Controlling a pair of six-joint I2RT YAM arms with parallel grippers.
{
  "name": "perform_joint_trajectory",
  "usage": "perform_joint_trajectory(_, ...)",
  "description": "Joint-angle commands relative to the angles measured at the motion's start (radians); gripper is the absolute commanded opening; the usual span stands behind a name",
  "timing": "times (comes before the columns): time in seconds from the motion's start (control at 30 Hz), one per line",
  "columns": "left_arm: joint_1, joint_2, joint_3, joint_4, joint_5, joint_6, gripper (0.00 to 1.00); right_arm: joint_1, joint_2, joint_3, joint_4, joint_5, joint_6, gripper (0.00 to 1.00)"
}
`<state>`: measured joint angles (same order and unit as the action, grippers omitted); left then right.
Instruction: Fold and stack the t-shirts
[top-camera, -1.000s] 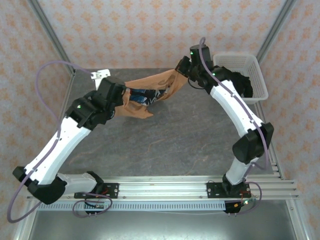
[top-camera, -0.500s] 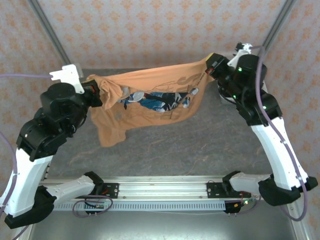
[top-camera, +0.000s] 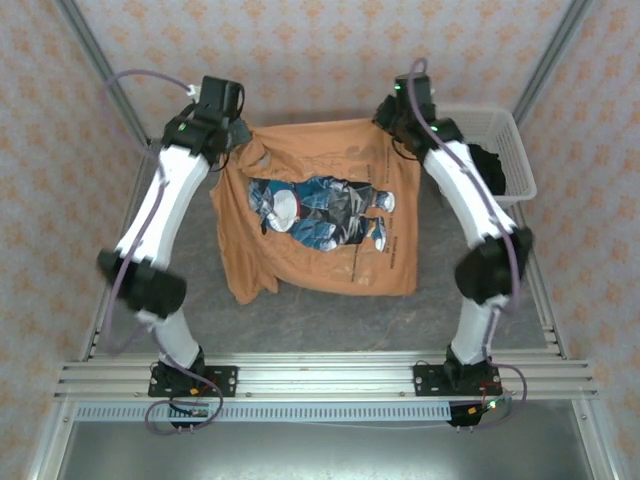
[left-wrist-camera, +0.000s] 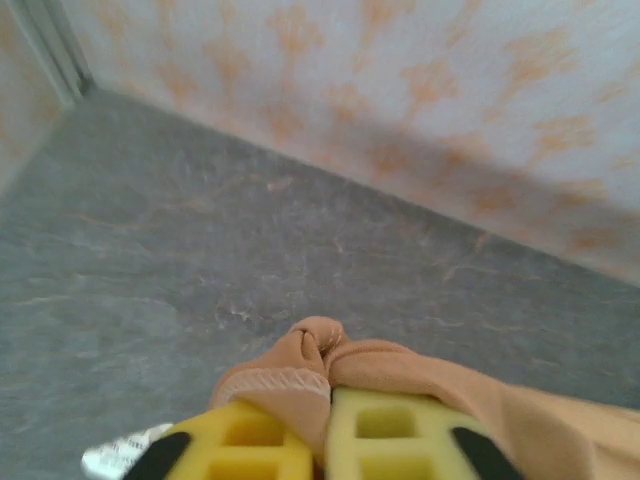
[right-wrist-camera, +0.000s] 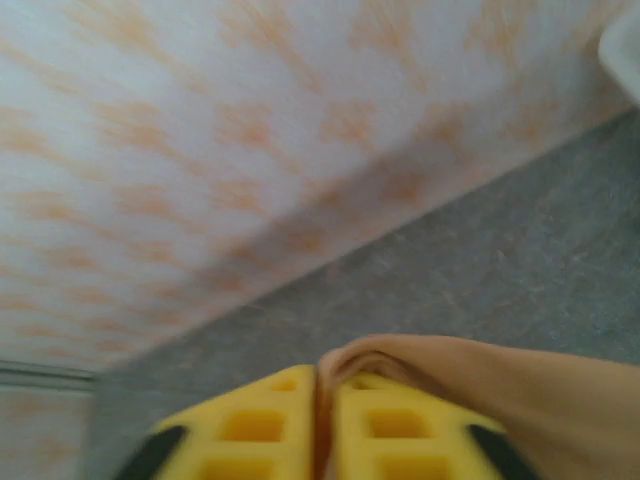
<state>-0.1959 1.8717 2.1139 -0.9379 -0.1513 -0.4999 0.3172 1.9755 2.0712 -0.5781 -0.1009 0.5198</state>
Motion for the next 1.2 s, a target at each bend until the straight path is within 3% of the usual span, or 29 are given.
perform_joint_trajectory(0.0,0.046,0.194,0.257,-0.170,0.119,-0.041,0.45,-0.021,0.186,0.217,-0.196,-0.065,-0.017,0.40)
perform_joint_trajectory(0.07,0.044,0.240,0.325,-0.224,0.111,-0.040,0.58,-0.018,0.229,0.254,-0.235,-0.075,-0.012,0.49)
perform_joint_trajectory(0.17,0.038,0.141,0.142,-0.214,0.089,-0.011,0.66,-0.012,0.145,0.103,-0.181,-0.066,0.007,0.55)
perform_joint_trajectory(0.3,0.043,-0.086,-0.273,-0.211,0.048,-0.028,0.65,-0.010,-0.044,-0.206,-0.090,-0.067,0.059,0.54)
perform_joint_trajectory(0.47,0.045,-0.356,-0.782,-0.238,0.042,-0.151,0.61,0.039,-0.301,-0.611,-0.048,-0.090,0.145,0.50)
perform_joint_trajectory(0.6,0.062,-0.497,-1.028,-0.245,0.022,-0.204,0.58,0.102,-0.457,-0.869,-0.059,-0.131,0.238,0.46)
perform_joint_trajectory(0.83,0.109,-0.486,-1.247,-0.168,0.134,-0.284,0.60,0.149,-0.570,-1.125,-0.116,-0.269,0.368,0.47)
perform_joint_trajectory(1.17,0.108,-0.380,-1.329,-0.013,0.162,-0.307,0.60,0.149,-0.603,-1.213,-0.200,-0.305,0.343,0.50)
